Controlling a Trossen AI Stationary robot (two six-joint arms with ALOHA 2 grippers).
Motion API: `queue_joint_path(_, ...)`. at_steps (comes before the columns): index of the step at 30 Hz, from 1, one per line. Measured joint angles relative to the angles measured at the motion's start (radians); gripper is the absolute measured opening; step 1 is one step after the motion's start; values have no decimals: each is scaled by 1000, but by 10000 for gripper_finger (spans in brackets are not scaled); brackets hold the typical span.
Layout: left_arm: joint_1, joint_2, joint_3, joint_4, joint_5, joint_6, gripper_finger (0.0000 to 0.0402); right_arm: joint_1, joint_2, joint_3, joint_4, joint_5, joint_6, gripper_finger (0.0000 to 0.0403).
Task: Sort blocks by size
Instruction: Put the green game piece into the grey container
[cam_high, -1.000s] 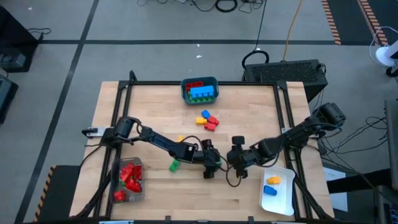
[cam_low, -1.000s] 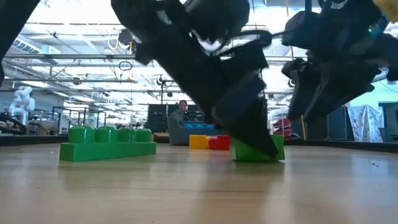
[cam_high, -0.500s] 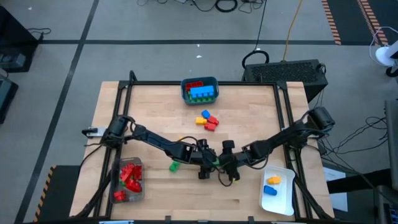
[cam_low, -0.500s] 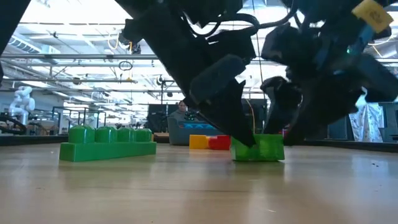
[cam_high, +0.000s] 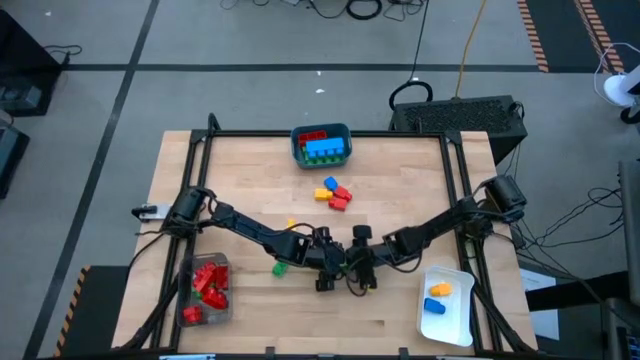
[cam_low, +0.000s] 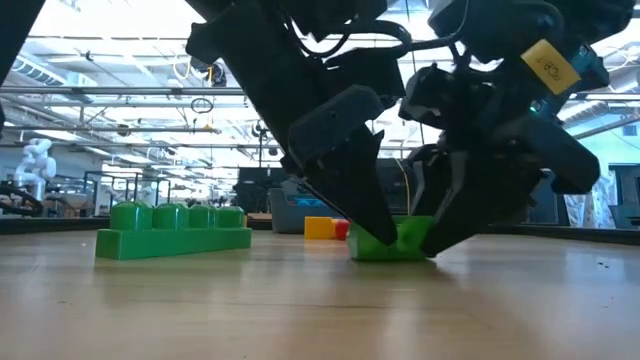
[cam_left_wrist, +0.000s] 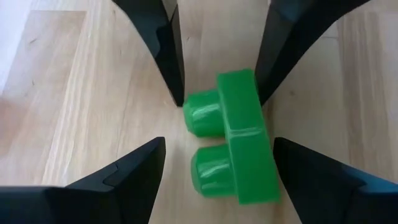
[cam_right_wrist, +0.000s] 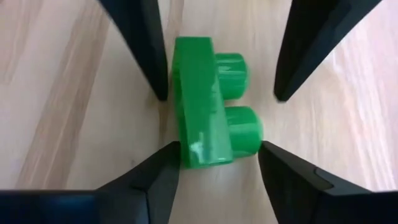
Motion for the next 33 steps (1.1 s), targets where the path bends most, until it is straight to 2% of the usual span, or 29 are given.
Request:
queue_joint_path(9, 0, 0, 0, 3, 2, 24, 299, -27, 0, 0, 19, -4, -4, 154)
queue_joint_path(16, 0, 0, 0, 2, 0, 23, 299, -31, -1, -1, 21, -20, -16, 96)
queue_joint_path(23, 4, -3, 1, -16, -23, -94, 299, -30, -1, -1, 21, 38, -12, 38)
queue_joint_path(27, 6, -5, -13, -20, -41, -130, 284, -33, -1, -2, 37, 44, 8, 36)
queue_joint_path(33, 9, -2, -21, -39, -19, -126, 227, -23, -20, -3, 57, 84, 17, 85)
